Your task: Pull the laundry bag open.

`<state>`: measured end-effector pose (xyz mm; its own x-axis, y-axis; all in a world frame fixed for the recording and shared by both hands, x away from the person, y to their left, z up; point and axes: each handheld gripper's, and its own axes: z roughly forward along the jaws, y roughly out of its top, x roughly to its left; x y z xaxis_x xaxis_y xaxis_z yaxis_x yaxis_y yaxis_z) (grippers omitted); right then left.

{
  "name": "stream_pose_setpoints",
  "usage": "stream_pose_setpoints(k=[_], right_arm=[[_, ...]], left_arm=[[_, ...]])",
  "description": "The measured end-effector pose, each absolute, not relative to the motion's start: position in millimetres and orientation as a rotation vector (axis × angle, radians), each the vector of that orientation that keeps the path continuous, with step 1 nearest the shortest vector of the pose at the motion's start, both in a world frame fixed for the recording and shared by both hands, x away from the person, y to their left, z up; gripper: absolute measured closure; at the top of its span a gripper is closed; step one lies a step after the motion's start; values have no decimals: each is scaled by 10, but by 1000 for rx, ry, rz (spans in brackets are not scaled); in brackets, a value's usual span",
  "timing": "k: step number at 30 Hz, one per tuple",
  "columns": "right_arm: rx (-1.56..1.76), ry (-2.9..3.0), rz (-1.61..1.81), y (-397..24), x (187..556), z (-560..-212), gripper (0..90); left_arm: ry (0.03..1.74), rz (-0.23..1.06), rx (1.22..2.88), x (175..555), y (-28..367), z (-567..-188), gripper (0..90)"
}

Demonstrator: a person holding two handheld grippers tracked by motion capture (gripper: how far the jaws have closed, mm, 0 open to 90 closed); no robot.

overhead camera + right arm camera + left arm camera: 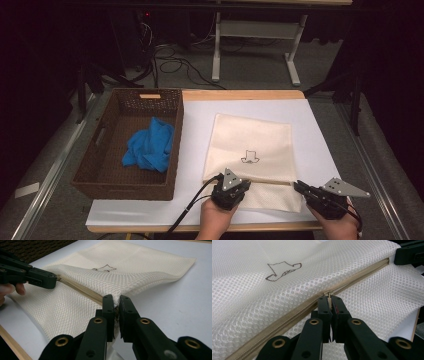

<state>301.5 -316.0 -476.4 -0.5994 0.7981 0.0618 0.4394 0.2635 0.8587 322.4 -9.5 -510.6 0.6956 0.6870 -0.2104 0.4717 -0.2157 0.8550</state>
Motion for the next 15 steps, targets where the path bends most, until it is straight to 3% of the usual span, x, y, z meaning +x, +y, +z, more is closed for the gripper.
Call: stream_pose_setpoints(k=[15], right_arm=[[1105, 2157, 1265, -3083, 2992, -4747, 853]], left_arm=[[926, 265, 1882, 3227, 4, -5088, 869]])
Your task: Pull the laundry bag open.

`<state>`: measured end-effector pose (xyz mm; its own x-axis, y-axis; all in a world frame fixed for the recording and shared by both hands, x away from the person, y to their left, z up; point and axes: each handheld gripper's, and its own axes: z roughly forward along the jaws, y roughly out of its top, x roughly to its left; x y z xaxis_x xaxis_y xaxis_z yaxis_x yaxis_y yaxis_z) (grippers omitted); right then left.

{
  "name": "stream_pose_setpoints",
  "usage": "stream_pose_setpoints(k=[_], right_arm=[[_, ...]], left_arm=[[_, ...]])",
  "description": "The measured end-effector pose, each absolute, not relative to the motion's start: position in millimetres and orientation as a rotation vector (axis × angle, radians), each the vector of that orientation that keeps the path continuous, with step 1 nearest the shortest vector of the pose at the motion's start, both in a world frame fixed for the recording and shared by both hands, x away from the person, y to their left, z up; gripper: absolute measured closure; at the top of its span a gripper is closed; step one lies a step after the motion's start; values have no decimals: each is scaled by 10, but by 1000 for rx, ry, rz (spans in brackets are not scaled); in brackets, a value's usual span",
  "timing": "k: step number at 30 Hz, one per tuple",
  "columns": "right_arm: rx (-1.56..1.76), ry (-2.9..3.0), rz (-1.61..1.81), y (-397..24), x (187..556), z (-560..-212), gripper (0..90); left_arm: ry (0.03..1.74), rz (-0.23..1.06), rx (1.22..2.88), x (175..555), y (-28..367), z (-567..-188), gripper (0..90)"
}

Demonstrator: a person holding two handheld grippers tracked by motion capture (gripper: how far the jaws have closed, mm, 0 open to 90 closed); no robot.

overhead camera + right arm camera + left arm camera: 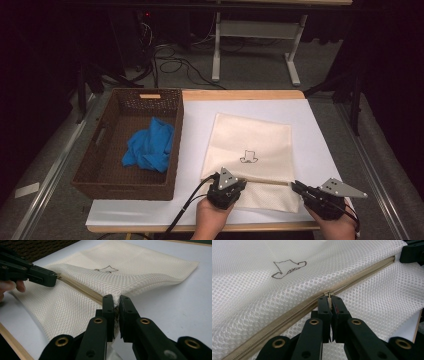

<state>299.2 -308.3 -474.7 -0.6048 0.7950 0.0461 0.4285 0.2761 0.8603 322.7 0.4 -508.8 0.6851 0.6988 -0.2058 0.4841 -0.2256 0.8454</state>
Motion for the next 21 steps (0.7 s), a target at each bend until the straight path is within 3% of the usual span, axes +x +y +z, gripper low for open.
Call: stream_pose_setpoints(k=[21], right_arm=[[1104, 2162, 1245, -3063, 2993, -4759, 855]], left_arm=[[942, 270, 1900, 3214, 133, -5099, 870]])
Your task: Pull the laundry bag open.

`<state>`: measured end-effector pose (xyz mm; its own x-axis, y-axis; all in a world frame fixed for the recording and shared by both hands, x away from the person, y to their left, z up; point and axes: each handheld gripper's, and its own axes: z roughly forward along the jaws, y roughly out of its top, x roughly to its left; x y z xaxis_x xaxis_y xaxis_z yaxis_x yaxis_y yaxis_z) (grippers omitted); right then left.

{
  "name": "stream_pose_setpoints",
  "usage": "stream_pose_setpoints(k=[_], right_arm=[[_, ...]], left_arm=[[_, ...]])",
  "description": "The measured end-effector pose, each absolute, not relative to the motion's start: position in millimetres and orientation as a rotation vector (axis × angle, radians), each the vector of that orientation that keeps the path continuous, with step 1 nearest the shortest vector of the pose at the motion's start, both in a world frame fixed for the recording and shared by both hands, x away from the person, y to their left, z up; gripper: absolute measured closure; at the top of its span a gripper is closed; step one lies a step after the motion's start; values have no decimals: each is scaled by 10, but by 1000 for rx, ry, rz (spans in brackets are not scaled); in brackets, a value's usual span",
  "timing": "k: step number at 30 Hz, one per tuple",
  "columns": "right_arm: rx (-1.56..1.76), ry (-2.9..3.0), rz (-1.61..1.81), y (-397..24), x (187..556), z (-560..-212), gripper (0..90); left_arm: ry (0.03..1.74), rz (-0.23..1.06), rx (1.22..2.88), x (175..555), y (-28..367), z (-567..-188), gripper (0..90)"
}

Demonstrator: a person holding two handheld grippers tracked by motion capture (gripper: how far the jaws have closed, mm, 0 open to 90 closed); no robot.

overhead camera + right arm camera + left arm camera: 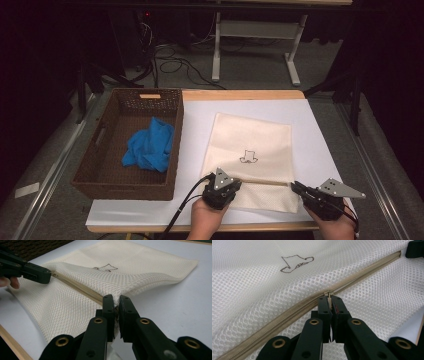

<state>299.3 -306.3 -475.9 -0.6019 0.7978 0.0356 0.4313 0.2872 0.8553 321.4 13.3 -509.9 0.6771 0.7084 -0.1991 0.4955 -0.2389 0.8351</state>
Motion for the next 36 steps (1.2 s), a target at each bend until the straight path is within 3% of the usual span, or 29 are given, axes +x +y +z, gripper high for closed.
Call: stream_pose_setpoints(k=[24, 36], right_arm=[[1132, 2168, 1256, -3136, 3002, -4769, 863], [1136, 2170, 1261, -3167, 3006, -4781, 862]], left_arm=[[1041, 318, 1908, 3222, 515, -5074, 872], [1001, 339, 1964, 3201, 546, -5047, 872]])
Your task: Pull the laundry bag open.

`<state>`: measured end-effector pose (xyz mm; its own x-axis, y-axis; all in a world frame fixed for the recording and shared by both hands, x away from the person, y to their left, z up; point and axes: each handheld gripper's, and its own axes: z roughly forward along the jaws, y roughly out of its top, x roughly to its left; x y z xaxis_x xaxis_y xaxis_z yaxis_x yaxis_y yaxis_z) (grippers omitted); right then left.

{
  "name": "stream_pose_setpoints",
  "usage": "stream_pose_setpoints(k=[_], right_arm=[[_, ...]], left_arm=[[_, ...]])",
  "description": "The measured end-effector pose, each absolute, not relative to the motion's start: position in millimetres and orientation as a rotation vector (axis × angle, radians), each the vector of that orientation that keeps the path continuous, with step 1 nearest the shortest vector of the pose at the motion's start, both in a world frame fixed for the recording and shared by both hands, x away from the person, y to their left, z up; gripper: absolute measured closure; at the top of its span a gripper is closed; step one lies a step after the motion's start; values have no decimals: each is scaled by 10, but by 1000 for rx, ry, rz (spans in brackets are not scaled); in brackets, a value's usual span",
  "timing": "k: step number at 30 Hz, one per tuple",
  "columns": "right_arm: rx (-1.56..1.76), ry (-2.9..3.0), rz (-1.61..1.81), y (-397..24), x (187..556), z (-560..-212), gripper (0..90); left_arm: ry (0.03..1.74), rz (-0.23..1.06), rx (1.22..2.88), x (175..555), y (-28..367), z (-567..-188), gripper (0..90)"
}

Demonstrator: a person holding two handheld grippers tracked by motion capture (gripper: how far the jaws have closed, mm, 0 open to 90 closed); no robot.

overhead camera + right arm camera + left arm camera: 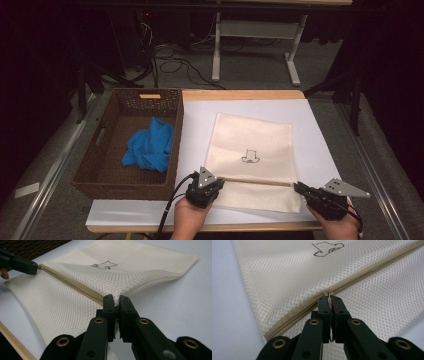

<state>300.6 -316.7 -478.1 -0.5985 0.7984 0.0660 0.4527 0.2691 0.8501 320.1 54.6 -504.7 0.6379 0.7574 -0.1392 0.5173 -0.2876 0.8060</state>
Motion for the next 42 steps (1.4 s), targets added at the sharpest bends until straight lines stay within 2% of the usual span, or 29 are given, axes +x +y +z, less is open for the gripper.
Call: stream_pose_setpoints(k=[7, 9, 16, 20, 22, 23, 25, 27, 42], right_arm=[[1176, 2150, 1283, -3239, 3016, -4773, 864], [1158, 2157, 1254, -3227, 3012, -4786, 863], [1153, 2166, 1240, -3228, 3000, -4789, 864], [1162, 2169, 1241, -3244, 3002, -4796, 864], [1153, 2162, 1226, -3229, 2995, -4788, 865], [1155, 2138, 1196, -3257, 2992, -4777, 865], [1190, 2113, 1217, -3339, 3005, -4774, 865], [1236, 2111, 1228, -3453, 3038, -4810, 865], [1216, 2143, 1206, -3366, 3069, -4846, 855]], left_arm=[[1044, 313, 1958, 3208, 591, -5083, 873], [1047, 361, 1979, 3199, 543, -5073, 873], [1033, 326, 1983, 3199, 584, -5081, 873], [1022, 360, 2011, 3186, 562, -5064, 873], [1092, 374, 1994, 3202, 660, -5070, 873], [1138, 334, 1947, 3212, 761, -5086, 873], [1154, 334, 1943, 3207, 827, -5098, 874], [1131, 398, 2005, 3184, 753, -5068, 873], [1123, 413, 2041, 3163, 814, -5095, 867]])
